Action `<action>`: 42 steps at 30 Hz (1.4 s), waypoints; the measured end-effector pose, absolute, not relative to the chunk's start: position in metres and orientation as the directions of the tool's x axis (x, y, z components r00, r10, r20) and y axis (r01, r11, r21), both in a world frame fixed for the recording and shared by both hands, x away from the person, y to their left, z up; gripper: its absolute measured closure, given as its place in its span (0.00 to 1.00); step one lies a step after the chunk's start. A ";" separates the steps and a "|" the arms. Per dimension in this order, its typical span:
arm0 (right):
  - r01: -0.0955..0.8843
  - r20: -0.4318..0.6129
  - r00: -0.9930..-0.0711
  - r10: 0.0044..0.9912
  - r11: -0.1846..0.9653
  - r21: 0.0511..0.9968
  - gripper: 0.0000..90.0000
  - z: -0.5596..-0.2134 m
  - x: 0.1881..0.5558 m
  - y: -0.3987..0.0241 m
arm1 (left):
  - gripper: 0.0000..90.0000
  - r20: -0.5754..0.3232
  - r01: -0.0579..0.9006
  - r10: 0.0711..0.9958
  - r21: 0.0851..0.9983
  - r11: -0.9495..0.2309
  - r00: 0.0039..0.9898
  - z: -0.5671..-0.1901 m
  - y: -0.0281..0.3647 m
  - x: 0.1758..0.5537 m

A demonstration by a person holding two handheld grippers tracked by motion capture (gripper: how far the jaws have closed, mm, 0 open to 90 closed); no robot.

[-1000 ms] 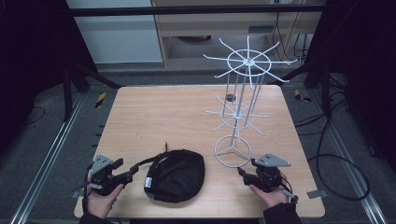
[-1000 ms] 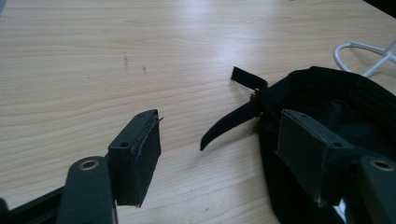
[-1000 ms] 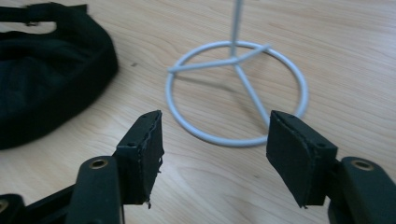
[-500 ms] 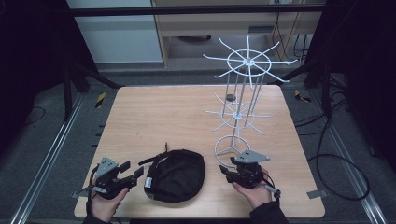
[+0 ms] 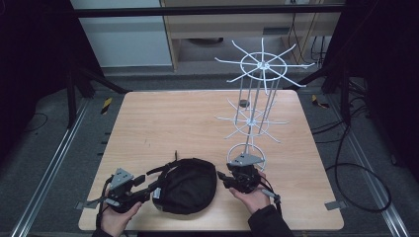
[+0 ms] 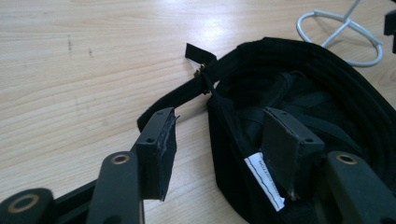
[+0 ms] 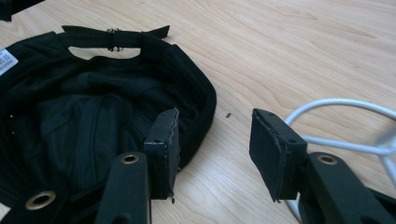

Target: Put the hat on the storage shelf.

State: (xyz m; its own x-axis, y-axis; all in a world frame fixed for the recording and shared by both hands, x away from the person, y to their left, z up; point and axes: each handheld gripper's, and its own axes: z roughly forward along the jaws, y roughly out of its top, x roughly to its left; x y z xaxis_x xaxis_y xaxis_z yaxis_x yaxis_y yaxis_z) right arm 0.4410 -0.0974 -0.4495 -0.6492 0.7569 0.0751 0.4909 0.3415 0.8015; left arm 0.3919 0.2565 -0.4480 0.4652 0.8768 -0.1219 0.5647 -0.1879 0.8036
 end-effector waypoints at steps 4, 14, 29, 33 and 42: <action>0.500 0.084 -0.652 0.754 0.344 0.795 0.57 -0.452 0.445 -0.091 | 0.52 -0.118 0.582 0.870 0.785 -0.213 0.478 -0.451 0.249 0.394; 0.530 0.098 -0.656 0.748 0.364 0.766 0.53 -0.464 0.450 -0.078 | 0.66 -0.141 0.643 0.866 0.728 -0.238 0.480 -0.462 0.241 0.403; 0.616 0.180 -0.643 0.744 0.362 0.700 0.57 -0.490 0.455 -0.068 | 0.80 -0.146 0.685 0.871 0.683 -0.255 0.470 -0.468 0.240 0.404; 0.621 0.179 -0.643 0.745 0.370 0.691 0.63 -0.493 0.455 -0.065 | 0.80 -0.139 0.684 0.873 0.682 -0.258 0.468 -0.469 0.239 0.404; 0.502 0.108 -0.670 0.734 0.341 0.795 0.91 -0.474 0.444 -0.063 | 0.82 -0.132 0.670 0.869 0.694 -0.263 0.478 -0.467 0.235 0.402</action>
State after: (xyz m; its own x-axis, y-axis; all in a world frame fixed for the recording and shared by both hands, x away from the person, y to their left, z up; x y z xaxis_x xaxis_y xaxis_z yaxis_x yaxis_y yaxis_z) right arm 0.4436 -0.0632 -0.4737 -0.6700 0.7344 0.1082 0.5023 0.3412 0.7945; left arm 0.4020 0.2351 -0.4674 0.4778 0.8685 -0.1319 0.6702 -0.2633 0.6939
